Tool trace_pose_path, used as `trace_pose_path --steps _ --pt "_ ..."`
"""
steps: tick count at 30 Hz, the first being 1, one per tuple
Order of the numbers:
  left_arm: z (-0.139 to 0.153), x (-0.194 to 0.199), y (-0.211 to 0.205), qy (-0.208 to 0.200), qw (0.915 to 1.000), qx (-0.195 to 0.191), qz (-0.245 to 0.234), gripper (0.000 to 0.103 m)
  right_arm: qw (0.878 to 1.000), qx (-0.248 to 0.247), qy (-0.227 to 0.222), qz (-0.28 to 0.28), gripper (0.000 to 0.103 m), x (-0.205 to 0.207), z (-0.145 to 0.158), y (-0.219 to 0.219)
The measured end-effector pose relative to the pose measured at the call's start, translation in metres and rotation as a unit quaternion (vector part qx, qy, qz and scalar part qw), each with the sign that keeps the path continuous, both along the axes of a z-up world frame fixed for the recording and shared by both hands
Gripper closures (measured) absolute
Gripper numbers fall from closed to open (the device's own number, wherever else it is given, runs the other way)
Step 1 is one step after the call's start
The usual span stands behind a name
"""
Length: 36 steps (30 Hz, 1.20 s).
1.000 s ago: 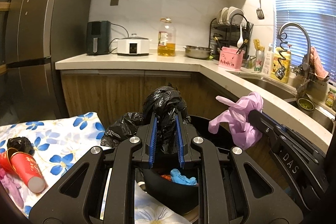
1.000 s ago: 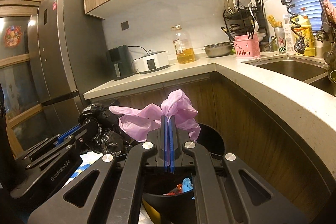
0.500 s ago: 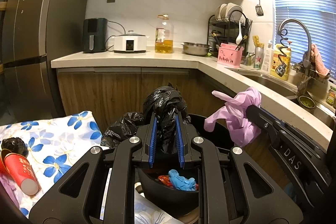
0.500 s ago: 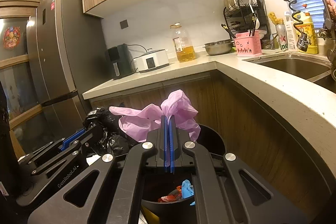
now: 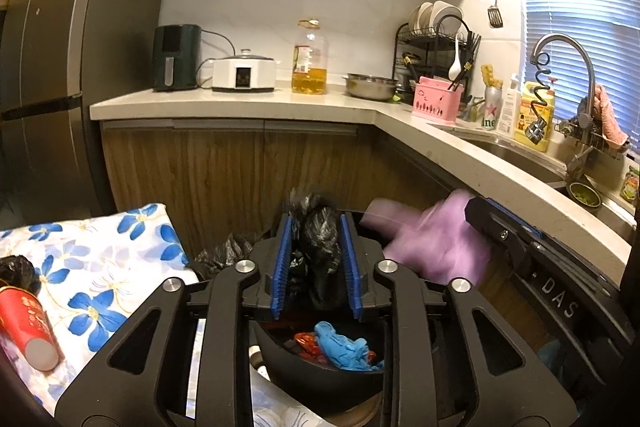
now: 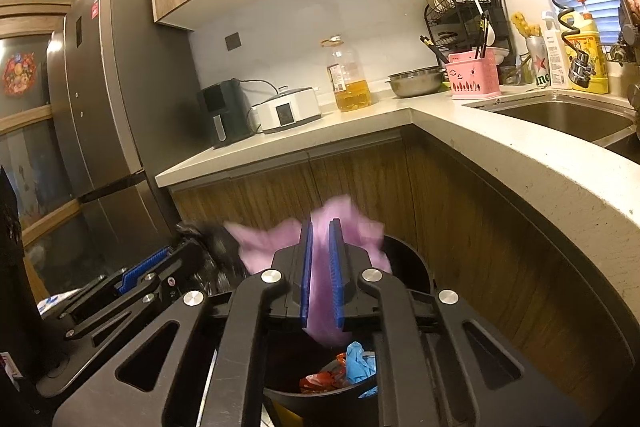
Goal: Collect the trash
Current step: 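Open both tools to drop the black bag and lilac glove into the bin, then move both tools back over the table toward the snack wrapper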
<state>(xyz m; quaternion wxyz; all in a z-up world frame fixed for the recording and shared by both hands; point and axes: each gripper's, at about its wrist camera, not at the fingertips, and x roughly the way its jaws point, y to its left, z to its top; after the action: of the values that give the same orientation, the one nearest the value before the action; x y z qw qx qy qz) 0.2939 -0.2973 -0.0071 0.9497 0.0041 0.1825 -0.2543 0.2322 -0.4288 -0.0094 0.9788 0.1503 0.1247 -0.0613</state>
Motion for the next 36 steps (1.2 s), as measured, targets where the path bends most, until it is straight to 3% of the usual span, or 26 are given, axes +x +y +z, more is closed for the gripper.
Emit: trace_pose_path --steps 9,13,20,36 --pt "-0.005 0.003 0.009 0.005 0.9997 -0.003 0.022 0.034 1.0 0.01 -0.003 -0.014 0.061 -0.007 0.0 -0.007" --pt "-0.003 -0.001 0.016 0.004 0.9991 0.005 0.042 0.026 1.0 0.01 -0.005 -0.016 0.05 -0.014 0.0 -0.004" --pt "0.0 -0.017 0.034 0.003 0.9954 0.021 0.093 0.016 1.0 0.005 -0.008 -0.016 0.035 -0.026 0.004 0.003" --pt "0.004 -0.061 0.087 0.007 0.9886 0.017 0.15 0.01 1.0 -0.012 -0.009 -0.02 0.025 -0.059 0.011 0.033"
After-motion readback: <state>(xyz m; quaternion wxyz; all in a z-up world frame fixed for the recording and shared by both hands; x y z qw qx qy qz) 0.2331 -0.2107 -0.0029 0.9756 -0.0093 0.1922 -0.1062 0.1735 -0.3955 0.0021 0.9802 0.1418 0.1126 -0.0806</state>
